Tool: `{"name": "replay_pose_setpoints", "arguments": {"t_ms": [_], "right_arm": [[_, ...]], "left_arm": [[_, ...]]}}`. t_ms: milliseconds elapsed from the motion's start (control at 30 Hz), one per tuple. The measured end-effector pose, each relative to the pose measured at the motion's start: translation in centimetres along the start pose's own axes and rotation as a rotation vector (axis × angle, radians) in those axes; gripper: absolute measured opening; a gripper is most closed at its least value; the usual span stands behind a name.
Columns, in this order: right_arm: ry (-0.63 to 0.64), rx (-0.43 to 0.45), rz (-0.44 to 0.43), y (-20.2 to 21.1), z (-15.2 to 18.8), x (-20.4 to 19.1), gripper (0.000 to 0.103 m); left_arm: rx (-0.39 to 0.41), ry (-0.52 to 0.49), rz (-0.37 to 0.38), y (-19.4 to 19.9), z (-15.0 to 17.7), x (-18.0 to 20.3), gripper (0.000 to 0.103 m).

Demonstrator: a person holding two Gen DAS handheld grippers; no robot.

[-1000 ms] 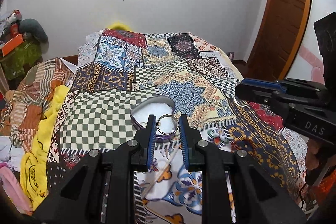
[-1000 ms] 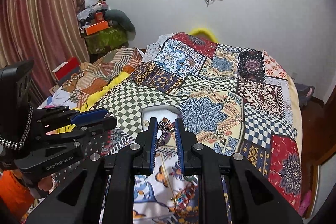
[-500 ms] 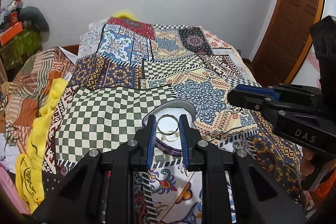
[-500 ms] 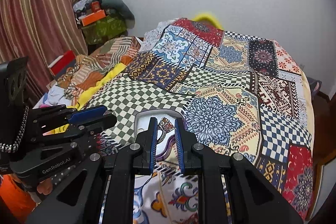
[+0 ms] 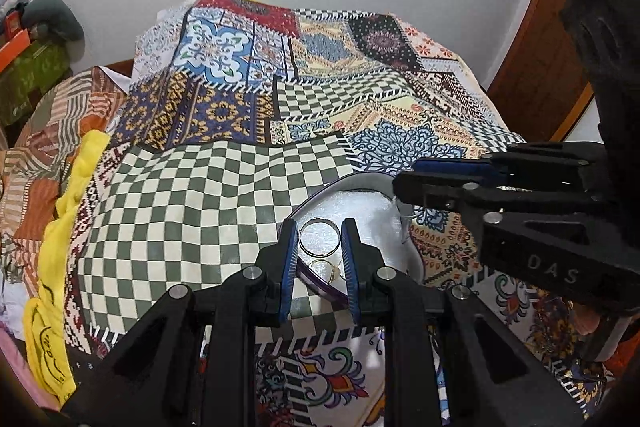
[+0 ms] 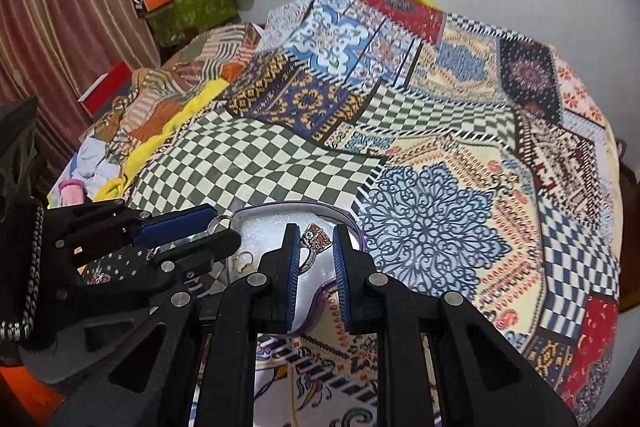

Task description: Organize jewelry

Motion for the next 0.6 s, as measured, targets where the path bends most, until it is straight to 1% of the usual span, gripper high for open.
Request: {"name": "replay_pose_setpoints", "arguments": {"t_ms": [267,600], "right_arm": [[-0.012,-0.027,-0.018,-1.1,-0.4,0.1,0.015],[-0.013,-0.048,-0.025,-1.8,-0.1,0.0,0.015]], "left_arm": [[-0.029,-0.016,-0.001,-1.8,-0.2,0.1,0.021],[-0.037,-0.019,-0.005,-2.3,-0.1,0.2,0.021]]}}
Point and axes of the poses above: each gripper's, at about its wrist camera, not at the fingertips, and y roughly against the way its jaws point, x to its right, z to its underside, the point moved 10 cm from there along -y, roughly the way its jaws point, and after that the axes turned 6 degrees about -x, right-handed, at the moved point
